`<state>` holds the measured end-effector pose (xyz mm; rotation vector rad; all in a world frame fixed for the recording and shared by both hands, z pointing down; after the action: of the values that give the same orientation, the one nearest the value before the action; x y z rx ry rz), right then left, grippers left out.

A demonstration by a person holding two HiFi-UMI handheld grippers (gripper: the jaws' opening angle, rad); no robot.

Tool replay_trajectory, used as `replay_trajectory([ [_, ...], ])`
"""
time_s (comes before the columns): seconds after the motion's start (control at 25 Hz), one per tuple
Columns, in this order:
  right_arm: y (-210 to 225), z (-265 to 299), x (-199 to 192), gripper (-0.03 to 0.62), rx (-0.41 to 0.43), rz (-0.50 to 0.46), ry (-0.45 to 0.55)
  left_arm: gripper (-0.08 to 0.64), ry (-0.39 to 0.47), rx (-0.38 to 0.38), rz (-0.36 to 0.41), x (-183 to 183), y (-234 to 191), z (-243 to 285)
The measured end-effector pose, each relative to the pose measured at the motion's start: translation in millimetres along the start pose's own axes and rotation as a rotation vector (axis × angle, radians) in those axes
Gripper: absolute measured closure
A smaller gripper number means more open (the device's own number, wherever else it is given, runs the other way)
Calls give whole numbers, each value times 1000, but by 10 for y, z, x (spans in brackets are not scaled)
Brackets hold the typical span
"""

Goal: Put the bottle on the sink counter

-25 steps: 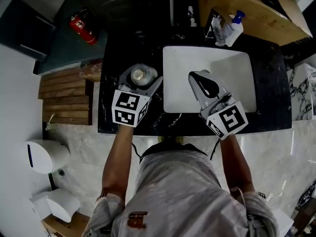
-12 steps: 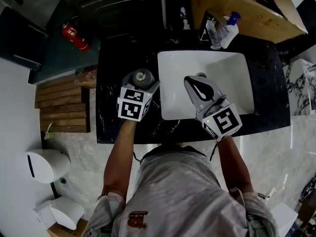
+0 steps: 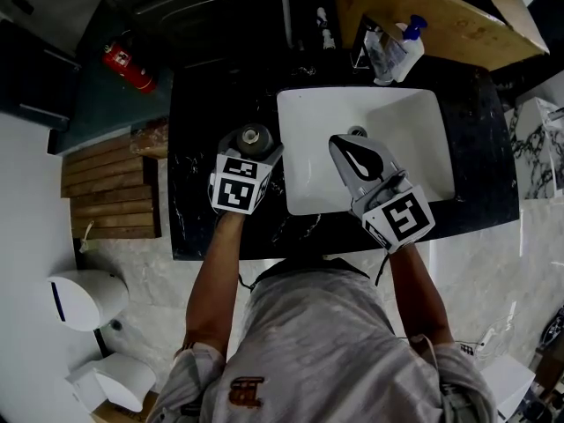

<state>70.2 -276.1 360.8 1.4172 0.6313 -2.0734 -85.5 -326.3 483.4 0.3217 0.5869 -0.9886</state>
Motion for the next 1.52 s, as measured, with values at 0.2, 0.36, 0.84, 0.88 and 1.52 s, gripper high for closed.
replay_trajectory([
  [0.2, -18, -33, 6, 592, -9, 5, 2, 229, -33, -5, 15, -18, 16, 17],
  [0.36, -39, -52, 3, 592, -16, 8, 3, 227, -47, -12, 15, -14, 10, 23],
  [0.84, -132, -121, 87, 592, -30, -1, 15, 166, 62, 1, 40, 65, 24, -267],
  [0.88, -140, -134, 106, 591, -31, -4, 18, 166, 80, 3, 41, 81, 31, -335],
  [1.52, -398, -494, 586, 592, 19, 4, 147, 252, 652, -45, 113, 544, 553, -1991],
])
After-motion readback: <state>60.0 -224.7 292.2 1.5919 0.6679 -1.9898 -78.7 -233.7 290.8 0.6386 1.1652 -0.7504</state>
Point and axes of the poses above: the fingertips, and each gripper's own axes: z forward along the fingers, y to its right, x out of its top, the point moved 4 cm from there along -z, backward along the fingers, and after that the axes turned 15 degrees about -y, right-handed, at the moved point
